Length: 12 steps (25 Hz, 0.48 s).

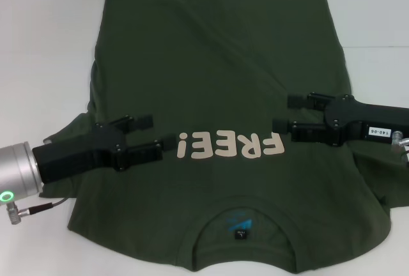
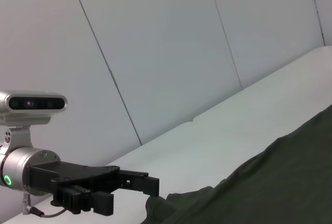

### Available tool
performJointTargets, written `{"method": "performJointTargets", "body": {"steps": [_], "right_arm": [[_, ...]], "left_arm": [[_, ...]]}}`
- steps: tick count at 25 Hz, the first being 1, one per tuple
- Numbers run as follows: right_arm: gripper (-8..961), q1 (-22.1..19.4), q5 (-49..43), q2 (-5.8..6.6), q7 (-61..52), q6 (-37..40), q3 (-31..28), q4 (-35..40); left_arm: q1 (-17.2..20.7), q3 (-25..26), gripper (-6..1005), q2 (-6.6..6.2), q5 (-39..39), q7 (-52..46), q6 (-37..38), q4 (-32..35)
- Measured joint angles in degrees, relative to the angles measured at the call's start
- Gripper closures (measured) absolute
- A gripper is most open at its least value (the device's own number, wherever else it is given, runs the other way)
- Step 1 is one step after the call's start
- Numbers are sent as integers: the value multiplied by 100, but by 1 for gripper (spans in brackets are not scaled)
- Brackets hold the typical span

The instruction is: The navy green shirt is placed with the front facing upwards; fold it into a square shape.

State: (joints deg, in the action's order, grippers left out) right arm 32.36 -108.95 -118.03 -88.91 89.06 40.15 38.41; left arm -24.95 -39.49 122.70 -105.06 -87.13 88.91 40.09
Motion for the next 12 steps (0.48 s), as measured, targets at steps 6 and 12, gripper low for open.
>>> {"method": "performJointTargets", "body": {"steps": [6, 12], "right_arm": [[38, 6, 11, 0, -19, 20, -7, 0], [38, 16, 14, 0, -21, 33, -7, 0]], "left_arm": [[0, 38, 95, 5, 14, -27, -19, 0], [0, 38, 95, 9, 6, -34, 2, -4]]}}
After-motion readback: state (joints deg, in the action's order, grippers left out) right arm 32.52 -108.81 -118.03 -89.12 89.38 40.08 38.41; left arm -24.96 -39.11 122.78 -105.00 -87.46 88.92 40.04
